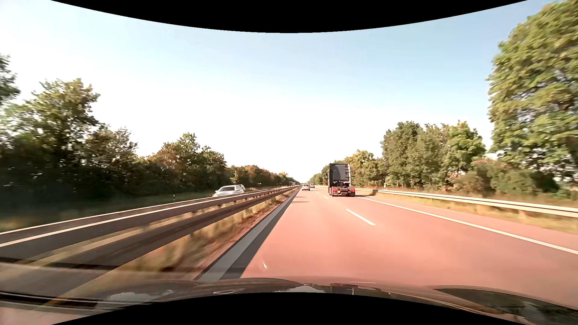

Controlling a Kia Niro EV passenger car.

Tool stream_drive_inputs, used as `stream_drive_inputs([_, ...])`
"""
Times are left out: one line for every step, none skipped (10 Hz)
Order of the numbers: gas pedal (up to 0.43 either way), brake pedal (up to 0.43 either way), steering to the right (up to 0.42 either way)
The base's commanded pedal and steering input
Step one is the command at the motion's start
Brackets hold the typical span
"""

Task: Follow the waypoints while adhering to traffic rules and regulations

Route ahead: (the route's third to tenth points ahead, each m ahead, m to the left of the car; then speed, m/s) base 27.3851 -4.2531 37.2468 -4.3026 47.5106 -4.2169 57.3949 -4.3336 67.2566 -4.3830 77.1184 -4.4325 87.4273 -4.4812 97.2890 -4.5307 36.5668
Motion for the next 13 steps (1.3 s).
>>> stream_drive_inputs([0.429,0.006,-0.002])
stream_drive_inputs([0.421,0.006,-0.002])
stream_drive_inputs([0.398,0.006,-0.002])
stream_drive_inputs([0.39,0.006,-0.002])
stream_drive_inputs([0.39,0.006,-0.002])
stream_drive_inputs([0.378,0.006,-0.002])
stream_drive_inputs([0.37,0.006,-0.001])
stream_drive_inputs([0.358,0.006,0.0])
stream_drive_inputs([0.358,0.006,0.0])
stream_drive_inputs([0.358,0.006,0.0])
stream_drive_inputs([0.358,0.006,0.0])
stream_drive_inputs([0.358,0.006,0.0])
stream_drive_inputs([0.358,0.006,0.001])
